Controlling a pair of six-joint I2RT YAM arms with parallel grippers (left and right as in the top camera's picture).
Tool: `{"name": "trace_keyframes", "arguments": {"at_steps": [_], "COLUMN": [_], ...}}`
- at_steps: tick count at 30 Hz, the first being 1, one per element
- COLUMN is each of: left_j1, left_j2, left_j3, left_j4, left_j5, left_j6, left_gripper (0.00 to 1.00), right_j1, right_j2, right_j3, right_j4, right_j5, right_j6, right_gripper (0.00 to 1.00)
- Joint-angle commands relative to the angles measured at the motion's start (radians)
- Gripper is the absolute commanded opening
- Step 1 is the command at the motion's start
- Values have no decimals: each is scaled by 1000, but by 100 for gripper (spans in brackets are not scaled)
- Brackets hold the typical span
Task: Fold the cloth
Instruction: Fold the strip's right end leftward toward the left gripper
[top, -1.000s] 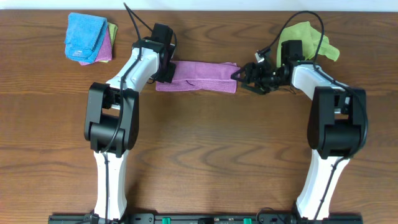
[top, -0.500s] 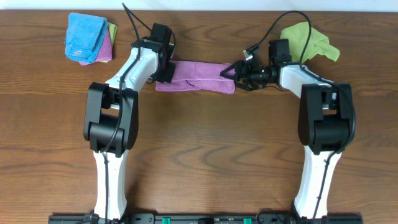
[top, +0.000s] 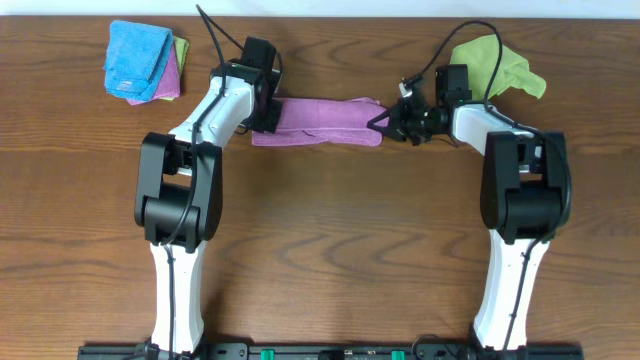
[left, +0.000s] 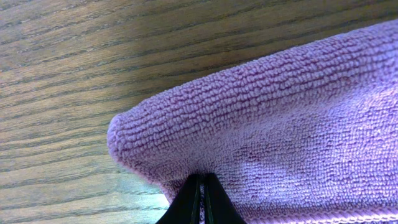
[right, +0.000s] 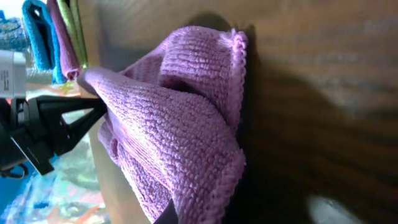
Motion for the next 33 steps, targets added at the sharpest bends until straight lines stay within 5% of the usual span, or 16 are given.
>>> {"name": "trace_keyframes", "arguments": {"at_steps": [1, 19, 33], "left_j1": [11, 12, 25], "left_j2": [24, 24, 16], "left_j3": [-24, -24, -24], "left_j4": [-11, -10, -11], "left_j5": [-6, 85, 180], "left_j6": [-10, -88, -106], "left_gripper": [6, 6, 6], "right_j1": [18, 313, 333], "right_j2": [-64, -211, -212], "right_j3": [60, 149, 151], "right_j4": [-9, -173, -320], "right_j5": [89, 555, 733], "right_j6": [-11, -92, -118], "right_gripper": [2, 2, 1]}}
